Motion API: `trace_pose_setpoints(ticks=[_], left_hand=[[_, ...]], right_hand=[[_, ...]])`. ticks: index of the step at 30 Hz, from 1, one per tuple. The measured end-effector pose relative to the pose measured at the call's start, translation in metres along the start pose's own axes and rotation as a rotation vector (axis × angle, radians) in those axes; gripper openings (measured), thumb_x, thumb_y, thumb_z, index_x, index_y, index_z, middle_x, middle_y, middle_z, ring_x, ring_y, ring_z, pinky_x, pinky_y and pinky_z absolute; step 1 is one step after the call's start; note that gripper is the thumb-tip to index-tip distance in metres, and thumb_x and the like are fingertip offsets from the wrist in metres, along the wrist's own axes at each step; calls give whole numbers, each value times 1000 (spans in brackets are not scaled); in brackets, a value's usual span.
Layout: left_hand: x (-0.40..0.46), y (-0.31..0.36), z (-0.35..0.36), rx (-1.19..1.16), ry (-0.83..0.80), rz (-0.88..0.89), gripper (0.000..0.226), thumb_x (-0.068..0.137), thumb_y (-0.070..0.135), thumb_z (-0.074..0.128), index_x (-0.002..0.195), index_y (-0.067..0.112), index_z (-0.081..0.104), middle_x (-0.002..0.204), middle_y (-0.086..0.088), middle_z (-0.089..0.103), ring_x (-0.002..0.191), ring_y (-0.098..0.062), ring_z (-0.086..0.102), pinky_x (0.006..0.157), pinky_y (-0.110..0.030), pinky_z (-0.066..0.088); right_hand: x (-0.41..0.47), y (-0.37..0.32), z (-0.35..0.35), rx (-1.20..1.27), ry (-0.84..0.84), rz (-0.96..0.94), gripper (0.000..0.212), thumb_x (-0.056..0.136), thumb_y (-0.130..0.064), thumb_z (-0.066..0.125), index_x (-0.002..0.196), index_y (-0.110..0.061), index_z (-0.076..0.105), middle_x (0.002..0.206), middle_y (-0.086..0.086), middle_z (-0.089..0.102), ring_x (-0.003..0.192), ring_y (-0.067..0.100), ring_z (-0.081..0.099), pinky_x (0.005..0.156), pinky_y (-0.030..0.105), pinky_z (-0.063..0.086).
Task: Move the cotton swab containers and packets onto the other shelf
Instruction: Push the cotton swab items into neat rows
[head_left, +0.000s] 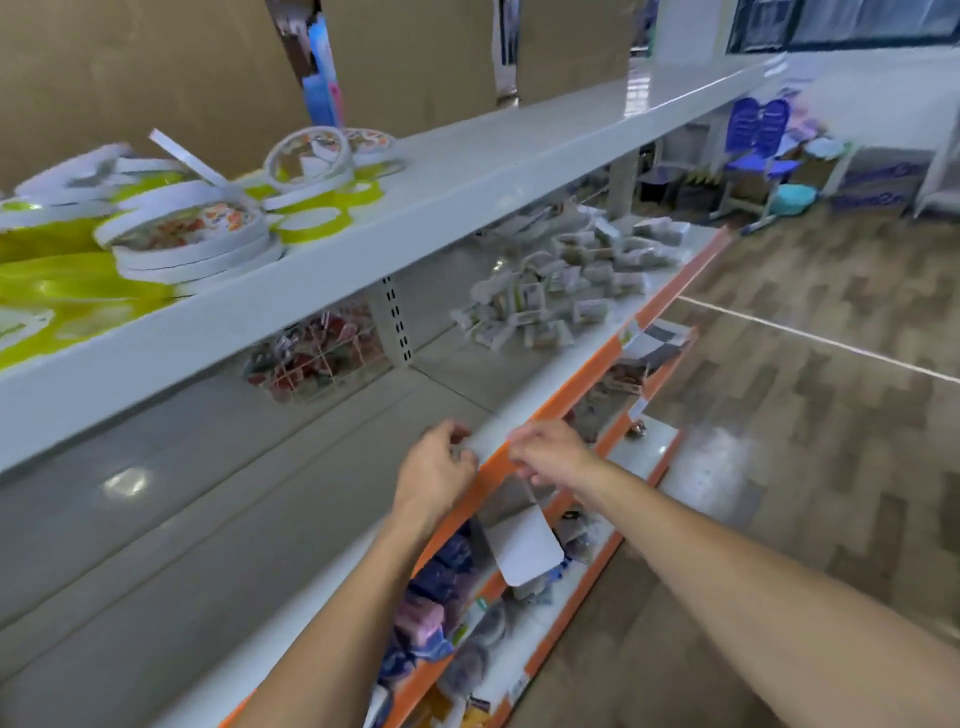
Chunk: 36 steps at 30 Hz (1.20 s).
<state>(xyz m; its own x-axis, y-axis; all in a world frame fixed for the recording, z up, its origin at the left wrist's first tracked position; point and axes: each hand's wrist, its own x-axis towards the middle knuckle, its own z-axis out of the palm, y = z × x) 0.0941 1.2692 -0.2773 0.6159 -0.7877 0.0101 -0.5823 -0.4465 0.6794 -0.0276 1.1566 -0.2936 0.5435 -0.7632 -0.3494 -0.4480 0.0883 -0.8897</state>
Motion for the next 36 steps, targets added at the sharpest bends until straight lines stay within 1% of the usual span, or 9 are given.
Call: trace_pose_setpoints(ticks=[4, 8, 12, 17, 21, 25, 28, 32, 36], left_hand=[[26, 35, 36, 8, -43, 61, 32, 90, 14, 56, 120, 18, 64, 120, -2, 68, 108, -21, 64, 95, -32, 49], [50, 62, 71, -32, -86, 104, 25, 90, 14, 57, 112, 20, 65, 107, 2, 70, 79, -9, 65, 71, -18, 46], [77, 85, 99, -35, -141, 115, 25, 90, 16, 57, 114, 19, 63, 105, 3, 69, 90, -17, 66, 80, -29, 52], [125, 109, 135, -55, -159, 137, 22, 89, 15, 55, 109, 24, 62, 89, 11, 67, 61, 4, 62, 63, -21, 51], [172, 132, 163, -79, -176, 153, 22, 90, 21, 58, 110, 26, 63, 100, 8, 71, 82, -12, 69, 75, -29, 56], [221, 157, 184, -78, -175, 188, 17, 92, 26, 61, 109, 24, 63, 97, 7, 68, 76, -8, 64, 69, -23, 48], [260, 174, 194, -68, -173, 182, 26, 91, 20, 60, 117, 18, 63, 105, 0, 67, 94, -19, 65, 84, -30, 51], [300, 188, 201, -68, -142, 140, 30, 89, 13, 56, 119, 15, 62, 112, -5, 66, 102, -23, 63, 93, -35, 51], [328, 193, 205, -45, -95, 89, 31, 91, 15, 55, 121, 17, 60, 115, -3, 66, 103, -21, 63, 92, -35, 52]], right_hand=[[14, 5, -44, 22, 37, 14, 16, 90, -13, 62, 105, -17, 68, 96, 12, 72, 74, 15, 63, 58, 23, 46], [32, 15, -82, 71, 71, 39, 20, 89, -10, 63, 109, -12, 69, 88, 10, 68, 74, 17, 63, 68, 31, 50], [57, 28, -116, 119, 141, 37, 14, 88, -11, 66, 98, -20, 70, 98, 9, 72, 71, 14, 67, 61, 24, 52], [94, 33, -156, 140, 212, 1, 13, 85, -13, 67, 89, -25, 69, 95, 3, 71, 70, 13, 69, 65, 26, 50], [131, 30, -190, 137, 234, -8, 12, 88, -13, 66, 96, -22, 69, 90, 7, 72, 74, 15, 68, 66, 24, 51], [176, 16, -223, 93, 236, -8, 10, 88, -14, 66, 91, -23, 69, 86, 9, 71, 73, 16, 67, 61, 22, 48], [218, 4, -245, 76, 236, -27, 10, 87, -15, 67, 84, -24, 67, 90, 6, 72, 68, 11, 66, 55, 19, 48], [266, -4, -265, 69, 199, -28, 15, 78, -29, 65, 91, -28, 71, 101, -2, 73, 89, 19, 71, 80, 33, 57], [305, -13, -275, 68, 125, -39, 16, 74, -27, 65, 89, -31, 71, 91, -1, 76, 75, 11, 72, 71, 30, 58]])
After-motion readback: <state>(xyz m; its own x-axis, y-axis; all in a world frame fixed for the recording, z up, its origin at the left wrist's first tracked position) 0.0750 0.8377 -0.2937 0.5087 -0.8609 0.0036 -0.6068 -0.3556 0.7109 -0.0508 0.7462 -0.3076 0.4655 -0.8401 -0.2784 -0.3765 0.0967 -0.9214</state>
